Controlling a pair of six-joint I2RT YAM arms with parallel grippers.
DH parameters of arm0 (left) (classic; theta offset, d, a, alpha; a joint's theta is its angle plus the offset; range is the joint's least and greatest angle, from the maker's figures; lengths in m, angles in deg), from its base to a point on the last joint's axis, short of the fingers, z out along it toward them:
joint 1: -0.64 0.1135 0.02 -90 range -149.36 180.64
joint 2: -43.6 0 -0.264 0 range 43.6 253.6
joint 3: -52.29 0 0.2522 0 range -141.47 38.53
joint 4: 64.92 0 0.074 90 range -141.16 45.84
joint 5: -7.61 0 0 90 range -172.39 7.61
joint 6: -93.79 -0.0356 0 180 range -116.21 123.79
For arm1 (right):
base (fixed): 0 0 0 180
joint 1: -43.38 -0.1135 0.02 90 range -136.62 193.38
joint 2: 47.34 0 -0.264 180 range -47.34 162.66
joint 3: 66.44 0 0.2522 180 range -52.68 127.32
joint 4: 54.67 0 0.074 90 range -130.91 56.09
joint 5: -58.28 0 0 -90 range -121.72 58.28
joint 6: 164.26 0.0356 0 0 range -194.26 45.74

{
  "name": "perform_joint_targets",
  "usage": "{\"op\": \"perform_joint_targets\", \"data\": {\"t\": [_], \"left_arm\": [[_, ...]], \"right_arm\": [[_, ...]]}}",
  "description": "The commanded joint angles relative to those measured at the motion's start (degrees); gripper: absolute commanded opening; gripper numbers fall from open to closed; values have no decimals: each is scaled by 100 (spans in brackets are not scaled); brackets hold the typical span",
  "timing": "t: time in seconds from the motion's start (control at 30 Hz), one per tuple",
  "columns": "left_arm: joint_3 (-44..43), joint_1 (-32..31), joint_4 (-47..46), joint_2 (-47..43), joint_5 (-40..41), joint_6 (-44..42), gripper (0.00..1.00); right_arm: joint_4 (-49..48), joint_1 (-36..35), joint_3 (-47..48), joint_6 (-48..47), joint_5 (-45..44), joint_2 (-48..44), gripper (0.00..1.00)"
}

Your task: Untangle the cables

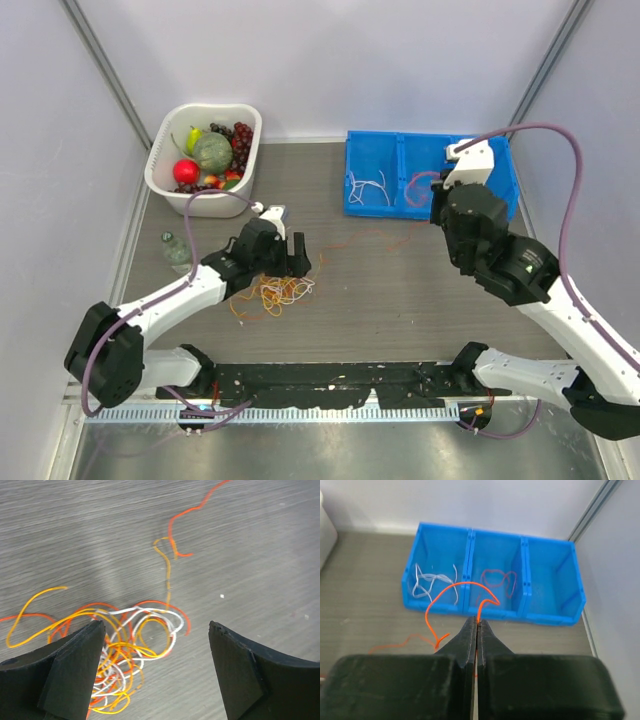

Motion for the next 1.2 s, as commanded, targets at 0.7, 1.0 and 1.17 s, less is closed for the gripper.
{"op": "perform_joint_targets", "data": {"t": [0.7,1.0,1.17], "left_arm": [[-297,11,-283,1686,-441,-279,29],[-199,20,-266,1580,-159,-332,14],[-409,20,-178,1545,-167,-394,15]], "right_arm": [[-256,1,1265,-677,-539,-1423,1],[-907,-8,1434,-1506,-1226,-2039,1],[-732,-8,1135,-1366,-1349,-2022,1]]}}
